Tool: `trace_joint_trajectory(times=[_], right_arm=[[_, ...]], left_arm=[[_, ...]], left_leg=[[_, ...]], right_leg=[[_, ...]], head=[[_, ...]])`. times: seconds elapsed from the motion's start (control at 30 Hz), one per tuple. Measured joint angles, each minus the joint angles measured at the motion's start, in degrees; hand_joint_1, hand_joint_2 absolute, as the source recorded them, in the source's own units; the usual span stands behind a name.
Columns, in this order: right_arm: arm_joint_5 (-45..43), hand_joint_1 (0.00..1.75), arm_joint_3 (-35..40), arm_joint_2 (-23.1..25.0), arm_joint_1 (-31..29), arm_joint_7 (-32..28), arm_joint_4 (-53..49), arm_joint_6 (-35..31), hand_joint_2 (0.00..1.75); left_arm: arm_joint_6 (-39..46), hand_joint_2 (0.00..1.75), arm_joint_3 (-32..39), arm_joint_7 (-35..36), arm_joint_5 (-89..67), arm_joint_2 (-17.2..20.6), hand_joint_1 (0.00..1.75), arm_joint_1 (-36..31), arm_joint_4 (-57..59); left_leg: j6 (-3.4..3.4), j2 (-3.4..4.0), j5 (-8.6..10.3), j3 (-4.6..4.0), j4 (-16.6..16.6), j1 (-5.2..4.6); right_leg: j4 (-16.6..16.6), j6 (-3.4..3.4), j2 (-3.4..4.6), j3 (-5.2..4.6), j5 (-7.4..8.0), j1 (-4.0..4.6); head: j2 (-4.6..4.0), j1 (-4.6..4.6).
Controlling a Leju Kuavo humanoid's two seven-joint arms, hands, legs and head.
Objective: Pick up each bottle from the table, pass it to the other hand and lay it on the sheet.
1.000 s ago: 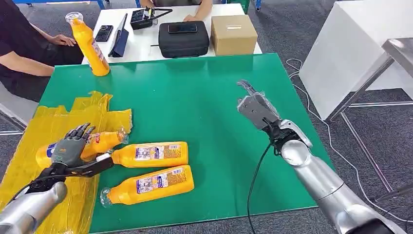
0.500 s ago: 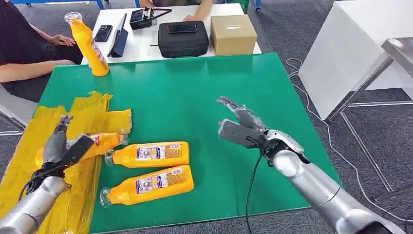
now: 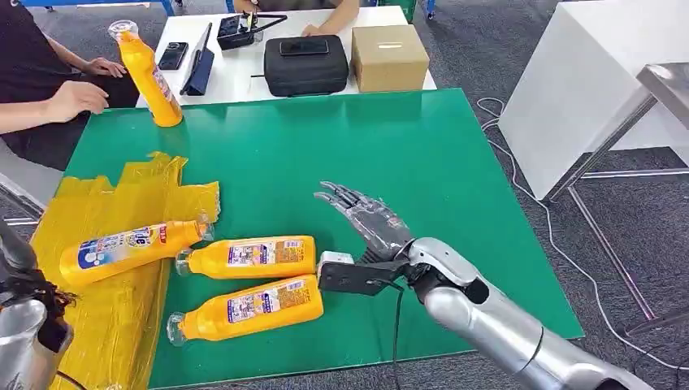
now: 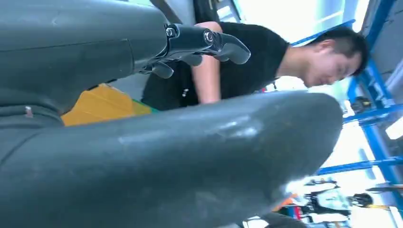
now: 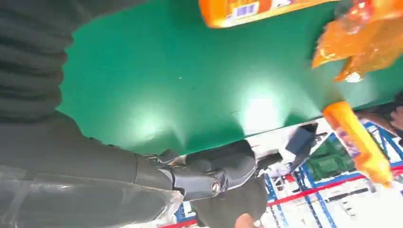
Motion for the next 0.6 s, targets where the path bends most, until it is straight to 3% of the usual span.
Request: trace_joint_trajectory(times=[0.6], right_arm=[[-0.68,0.00,4.94,9.92,3.14,6.01,7.02,2.43,1.75]], left_arm=[[-0.48,0.00,0.54,2.34,0.00,0.02,0.00,0.18,-2.33]], left_leg=[[-0.01,0.03,0.01,0.00,0.00,0.04]], right_leg=[[0.00,-0.01,0.01,-0.03,0.01,0.02]], head=[[0.00,0.00]])
